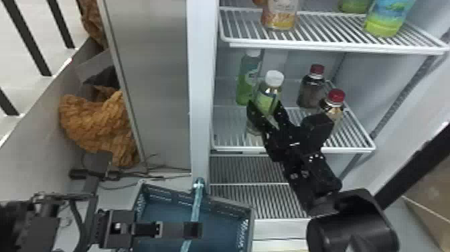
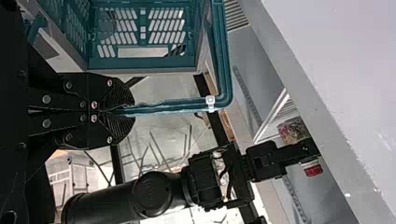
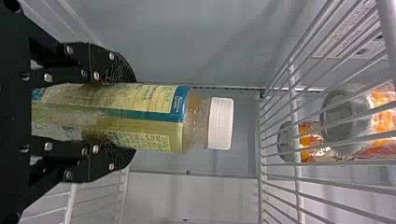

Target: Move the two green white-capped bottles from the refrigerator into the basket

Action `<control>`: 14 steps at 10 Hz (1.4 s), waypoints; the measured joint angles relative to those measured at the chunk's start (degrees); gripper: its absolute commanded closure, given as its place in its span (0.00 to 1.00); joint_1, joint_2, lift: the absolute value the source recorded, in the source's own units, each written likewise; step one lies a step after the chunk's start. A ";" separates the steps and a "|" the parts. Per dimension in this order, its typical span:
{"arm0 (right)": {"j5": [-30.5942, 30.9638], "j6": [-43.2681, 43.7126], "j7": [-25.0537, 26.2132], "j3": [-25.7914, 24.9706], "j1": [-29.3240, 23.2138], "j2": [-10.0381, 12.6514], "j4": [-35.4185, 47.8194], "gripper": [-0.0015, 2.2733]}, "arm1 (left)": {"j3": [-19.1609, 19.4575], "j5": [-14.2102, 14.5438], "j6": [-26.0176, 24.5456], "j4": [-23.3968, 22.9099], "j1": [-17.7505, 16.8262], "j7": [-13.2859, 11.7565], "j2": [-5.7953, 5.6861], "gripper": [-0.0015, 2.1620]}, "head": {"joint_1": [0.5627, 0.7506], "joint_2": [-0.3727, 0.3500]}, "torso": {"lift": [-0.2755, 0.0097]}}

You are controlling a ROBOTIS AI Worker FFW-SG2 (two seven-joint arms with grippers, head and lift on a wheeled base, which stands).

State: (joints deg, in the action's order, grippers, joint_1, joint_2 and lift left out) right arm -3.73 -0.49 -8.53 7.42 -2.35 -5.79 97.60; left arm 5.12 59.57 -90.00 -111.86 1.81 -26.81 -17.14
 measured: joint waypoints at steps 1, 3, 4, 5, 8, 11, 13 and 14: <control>-0.27 0.04 0.00 0.01 -0.37 0.00 0.93 0.43 | 0.01 0.05 0.00 0.00 0.01 0.00 0.00 0.54 | 0.70 0.38 | 0.04; -1.64 0.07 -0.08 -0.08 -2.38 -0.18 4.58 0.43 | -0.04 0.20 0.00 0.00 0.02 0.00 0.00 0.54 | 0.70 0.38 | 0.04; -2.72 0.07 -0.29 -0.03 -4.06 -0.46 7.39 0.43 | -0.02 0.32 0.00 0.00 0.02 0.00 0.00 0.54 | 0.70 0.38 | 0.04; -4.11 -0.67 -1.07 0.12 -6.22 -0.86 11.08 0.43 | 0.03 0.39 0.00 0.00 0.06 0.00 0.00 0.54 | 0.70 0.39 | 0.04; -7.12 -9.62 -3.63 -1.07 -14.12 -1.83 23.97 0.43 | 0.31 0.41 0.00 0.00 0.32 0.00 0.00 0.54 | 0.70 0.40 | 0.04; -8.04 -21.99 -8.20 -4.04 -22.52 -2.62 36.98 0.43 | 0.37 0.41 0.00 0.00 0.35 0.00 0.00 0.54 | 0.70 0.40 | 0.04; -8.47 -29.80 -10.82 -5.17 -27.15 -3.34 44.14 0.43 | 0.53 0.41 0.00 0.00 0.38 0.00 0.00 0.54 | 0.70 0.42 | 0.04; -8.77 -33.31 -11.99 -5.37 -28.61 -3.50 45.93 0.43 | 0.57 0.40 0.00 0.00 0.38 0.00 0.02 0.54 | 0.70 0.43 | 0.04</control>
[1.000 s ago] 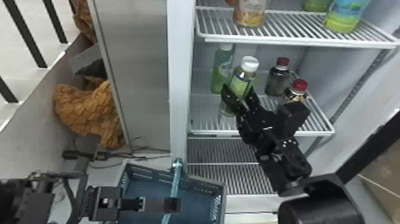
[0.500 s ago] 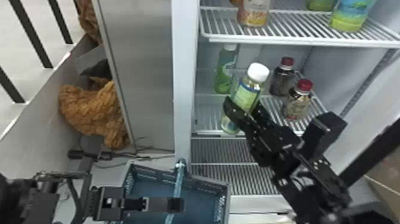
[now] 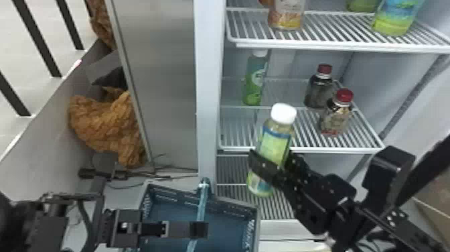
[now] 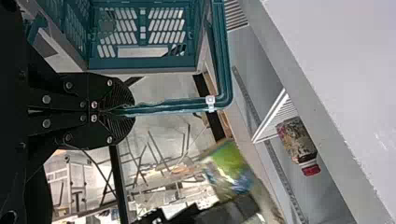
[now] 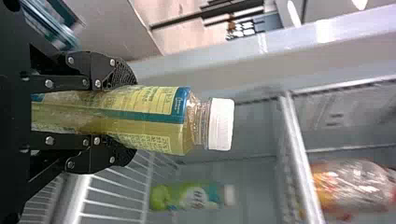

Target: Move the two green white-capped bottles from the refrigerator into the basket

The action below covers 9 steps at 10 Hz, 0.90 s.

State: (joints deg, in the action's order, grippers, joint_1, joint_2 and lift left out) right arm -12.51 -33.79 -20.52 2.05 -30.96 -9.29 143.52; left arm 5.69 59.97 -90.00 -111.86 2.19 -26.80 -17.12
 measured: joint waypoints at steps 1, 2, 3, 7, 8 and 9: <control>-0.06 -3.09 -0.61 0.11 -0.91 -0.10 0.86 0.43 | -0.07 -0.08 0.00 0.00 -0.09 0.00 0.05 0.54 | 0.70 0.44 | 0.04; -0.23 -5.48 -1.10 0.55 -1.45 -0.24 1.09 0.43 | -0.17 -0.17 0.00 0.00 -0.19 0.00 0.06 0.54 | 0.70 0.45 | 0.04; -1.28 -7.62 -1.84 1.26 -1.52 -0.41 0.19 0.43 | -0.24 -0.29 0.00 0.00 -0.28 0.00 0.06 0.54 | 0.70 0.47 | 0.04; -4.82 -12.18 -3.49 5.83 1.28 -1.54 -5.40 0.43 | -0.43 -0.65 0.00 0.00 -0.37 0.00 -0.02 0.54 | 0.70 0.58 | 0.04; -4.71 -13.22 -3.66 6.25 1.50 -1.65 -5.73 0.39 | -0.44 -0.67 0.00 0.00 -0.37 0.00 -0.02 0.54 | 0.70 0.59 | 0.04; -4.38 -14.11 -3.80 6.33 1.56 -1.69 -5.83 0.29 | -0.44 -0.68 0.00 0.00 -0.37 0.00 -0.03 0.54 | 0.70 0.59 | 0.04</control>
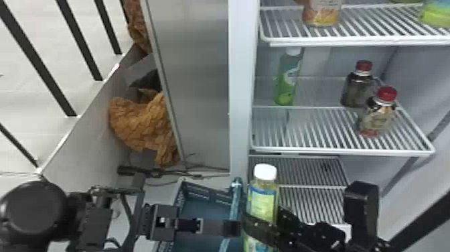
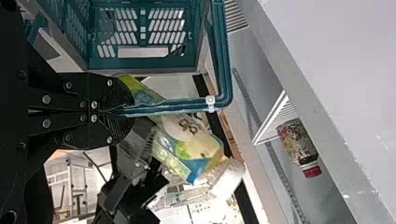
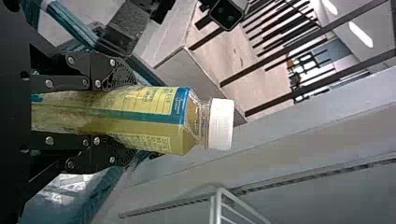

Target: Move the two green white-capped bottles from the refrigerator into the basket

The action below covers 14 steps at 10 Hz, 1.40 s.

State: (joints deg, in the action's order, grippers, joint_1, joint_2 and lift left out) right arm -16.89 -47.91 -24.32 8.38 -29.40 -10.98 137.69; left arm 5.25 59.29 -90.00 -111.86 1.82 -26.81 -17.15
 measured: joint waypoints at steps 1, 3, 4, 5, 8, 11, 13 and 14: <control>0.44 -0.38 -0.15 -0.02 0.04 0.00 0.03 0.22 | 0.00 0.00 0.00 0.00 0.00 0.00 -0.01 0.54 | 0.70 0.59 | 0.04; 0.67 -0.46 -0.22 -0.10 0.12 0.00 0.10 0.19 | -0.07 0.01 0.00 0.00 0.00 0.00 0.00 0.54 | 0.70 0.58 | 0.04; 0.67 -0.47 -0.23 -0.15 0.15 -0.01 0.04 0.19 | -0.10 0.04 0.00 -0.03 -0.04 -0.14 0.01 0.54 | 0.70 0.58 | 0.04; 0.67 -0.47 -0.20 -0.22 0.16 0.00 0.04 0.19 | -0.10 0.01 0.00 -0.01 -0.04 0.00 0.01 0.54 | 0.70 0.58 | 0.04; 0.67 0.51 -0.21 -0.41 0.15 0.00 0.04 0.19 | -0.03 0.00 0.00 0.01 0.01 -0.02 0.01 0.54 | 0.70 0.58 | 0.04; 1.17 5.33 -0.17 -2.04 0.15 0.46 0.51 0.19 | 0.09 0.03 0.00 0.00 0.01 0.00 0.01 0.54 | 0.70 0.56 | 0.04; 2.35 9.14 0.77 -4.56 0.55 1.24 0.41 0.18 | 0.10 0.12 0.00 0.00 0.00 0.00 0.09 0.54 | 0.70 0.49 | 0.04; 2.94 11.90 1.86 -5.93 1.04 1.71 -0.06 0.18 | 0.11 0.16 0.00 0.00 0.01 0.00 0.10 0.54 | 0.70 0.46 | 0.04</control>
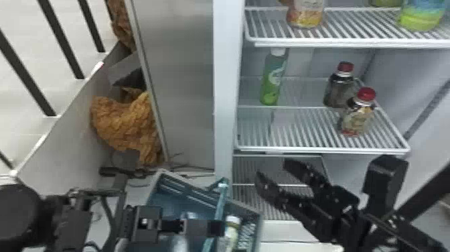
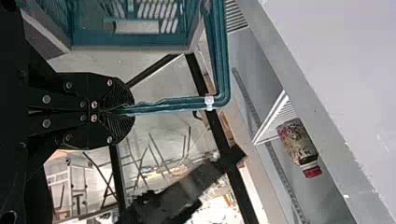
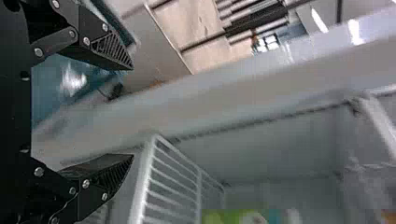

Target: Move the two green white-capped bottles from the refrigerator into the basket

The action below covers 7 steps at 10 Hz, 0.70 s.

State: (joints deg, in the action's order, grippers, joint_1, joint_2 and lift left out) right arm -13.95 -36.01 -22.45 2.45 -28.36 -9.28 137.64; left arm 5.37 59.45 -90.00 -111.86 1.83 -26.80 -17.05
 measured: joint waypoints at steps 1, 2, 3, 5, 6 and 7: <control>0.57 3.72 1.27 -1.17 1.08 0.55 -1.35 0.18 | 0.03 0.06 0.00 0.00 0.09 0.00 0.00 0.54 | 0.70 0.42 | 0.04; 0.96 7.89 2.42 -1.80 2.96 1.08 -3.88 0.18 | 0.05 0.19 0.00 0.00 0.13 0.00 0.00 0.54 | 0.70 0.39 | 0.04; 1.48 10.66 3.40 -1.75 4.86 1.38 -6.21 0.17 | 0.06 0.30 0.00 0.00 0.16 0.00 0.01 0.54 | 0.70 0.37 | 0.04; 2.31 16.11 5.26 -0.20 9.48 1.83 -12.91 0.15 | 0.32 0.49 0.00 0.00 0.50 0.00 0.08 0.54 | 0.70 0.37 | 0.04; 3.03 19.15 6.39 0.75 12.45 2.15 -17.21 0.15 | 0.34 0.54 0.00 0.00 0.55 0.00 0.09 0.54 | 0.70 0.38 | 0.04; 3.89 21.47 7.42 1.10 14.58 2.41 -20.13 0.14 | 0.35 0.59 0.00 0.00 0.55 0.00 0.09 0.54 | 0.70 0.37 | 0.04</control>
State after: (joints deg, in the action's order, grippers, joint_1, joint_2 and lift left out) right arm -10.06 -14.54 -15.03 3.55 -13.78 -6.86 117.51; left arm 5.72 60.04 -90.00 -111.86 2.39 -26.80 -16.96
